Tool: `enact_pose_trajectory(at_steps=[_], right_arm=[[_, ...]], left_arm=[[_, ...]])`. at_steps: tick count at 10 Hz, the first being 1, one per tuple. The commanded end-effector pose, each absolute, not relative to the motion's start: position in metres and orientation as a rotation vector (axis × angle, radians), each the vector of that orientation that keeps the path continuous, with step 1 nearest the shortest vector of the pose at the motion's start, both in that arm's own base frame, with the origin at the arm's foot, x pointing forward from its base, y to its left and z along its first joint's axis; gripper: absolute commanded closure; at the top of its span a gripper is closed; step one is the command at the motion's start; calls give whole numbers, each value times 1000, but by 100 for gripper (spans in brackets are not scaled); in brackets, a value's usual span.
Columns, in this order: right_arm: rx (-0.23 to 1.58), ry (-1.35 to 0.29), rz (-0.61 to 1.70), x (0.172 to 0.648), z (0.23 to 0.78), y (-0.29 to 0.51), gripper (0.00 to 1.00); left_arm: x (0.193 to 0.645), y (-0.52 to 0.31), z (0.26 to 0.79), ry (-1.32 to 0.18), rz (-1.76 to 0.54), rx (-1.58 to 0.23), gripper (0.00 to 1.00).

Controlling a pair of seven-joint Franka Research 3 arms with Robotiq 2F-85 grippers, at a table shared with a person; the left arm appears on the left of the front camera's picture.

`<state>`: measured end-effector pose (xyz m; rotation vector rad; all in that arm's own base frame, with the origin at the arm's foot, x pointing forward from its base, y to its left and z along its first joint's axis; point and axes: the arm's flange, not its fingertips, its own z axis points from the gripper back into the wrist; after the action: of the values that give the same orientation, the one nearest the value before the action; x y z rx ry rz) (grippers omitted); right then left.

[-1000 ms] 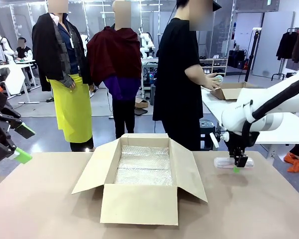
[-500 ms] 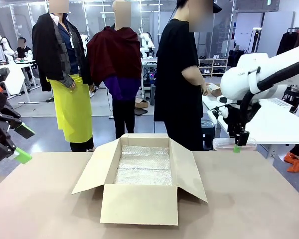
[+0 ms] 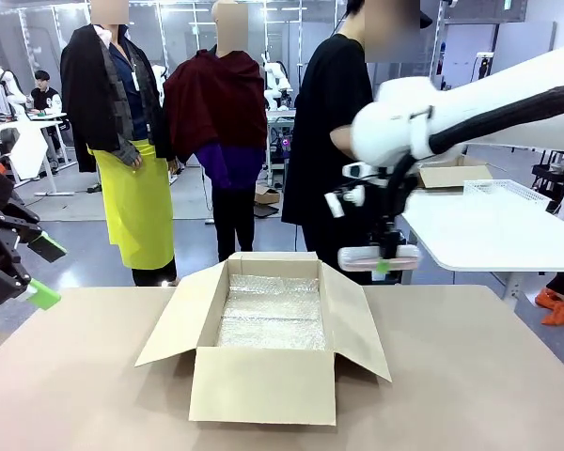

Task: Pack the glasses set securely to prepare it for shipping.
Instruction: Place the Glasses case inside the Package Box.

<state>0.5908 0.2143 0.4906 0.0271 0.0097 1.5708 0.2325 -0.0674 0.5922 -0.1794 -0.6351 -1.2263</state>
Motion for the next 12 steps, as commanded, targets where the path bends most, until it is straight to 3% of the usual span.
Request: enact_pose_trajectory(at_steps=[1,5,8,12], right_arm=[[6,77,1564,619,483,278,65],[22,72,1622,644,456,372,65],[100,26,1589,682,420,397,65],[62,-15,1584,701,369,422,65]], left_arm=[[231,-67,593,-637,-1245,-181,0],[231,-67,593,-637,-1245,-181,0],[231,-67,593,-637,-1245,-181,0],[231,-67,593,-637,-1245,-181,0]])
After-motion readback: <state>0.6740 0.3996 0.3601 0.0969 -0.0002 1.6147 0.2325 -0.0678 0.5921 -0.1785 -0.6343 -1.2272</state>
